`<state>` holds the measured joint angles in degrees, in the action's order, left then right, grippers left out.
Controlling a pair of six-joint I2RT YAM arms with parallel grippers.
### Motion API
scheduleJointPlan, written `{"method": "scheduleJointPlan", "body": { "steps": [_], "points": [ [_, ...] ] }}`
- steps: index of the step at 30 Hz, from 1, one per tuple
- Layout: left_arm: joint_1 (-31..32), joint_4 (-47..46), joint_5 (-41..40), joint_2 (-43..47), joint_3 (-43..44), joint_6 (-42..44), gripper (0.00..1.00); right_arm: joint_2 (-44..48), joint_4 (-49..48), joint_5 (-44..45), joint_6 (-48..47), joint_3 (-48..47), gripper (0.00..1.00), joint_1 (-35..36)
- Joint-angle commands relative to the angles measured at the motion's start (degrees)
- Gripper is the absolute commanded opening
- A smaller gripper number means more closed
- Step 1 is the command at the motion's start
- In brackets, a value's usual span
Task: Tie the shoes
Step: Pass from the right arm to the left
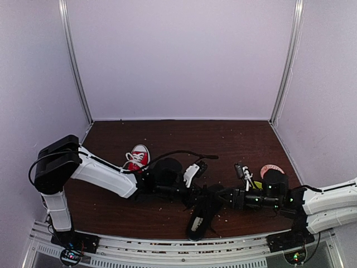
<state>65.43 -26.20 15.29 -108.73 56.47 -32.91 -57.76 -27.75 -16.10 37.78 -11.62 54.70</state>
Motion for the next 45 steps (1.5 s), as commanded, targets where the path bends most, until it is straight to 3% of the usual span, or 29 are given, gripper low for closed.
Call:
{"method": "scheduleJointPlan", "body": {
  "steps": [1,6,15,35,45],
  "points": [
    [0.1,-5.4,-0.7,-0.7,-0.4,-0.5,0.03,0.6,6.6,4.8,-0.6,-1.1,0.48,-3.9],
    [0.4,-5.6,-0.9,-0.8,-0.4,-0.8,0.03,-5.1,7.4,1.5,-2.4,-4.1,0.39,-5.5],
    [0.5,-5.5,-0.8,-0.8,-0.5,-1.0,0.03,-13.7,-2.6,-9.8,-3.5,-4.2,0.34,-5.6],
    [0.7,-6.3,-0.6,-0.9,-1.0,-1.7,0.03,-23.0,-17.8,-17.1,1.7,-3.1,0.35,-5.5],
    [0.7,-7.0,-0.8,-1.0,-1.2,-2.1,0.03,-24.8,-19.7,-18.6,2.4,-3.6,0.39,-4.9]
  ]
}}
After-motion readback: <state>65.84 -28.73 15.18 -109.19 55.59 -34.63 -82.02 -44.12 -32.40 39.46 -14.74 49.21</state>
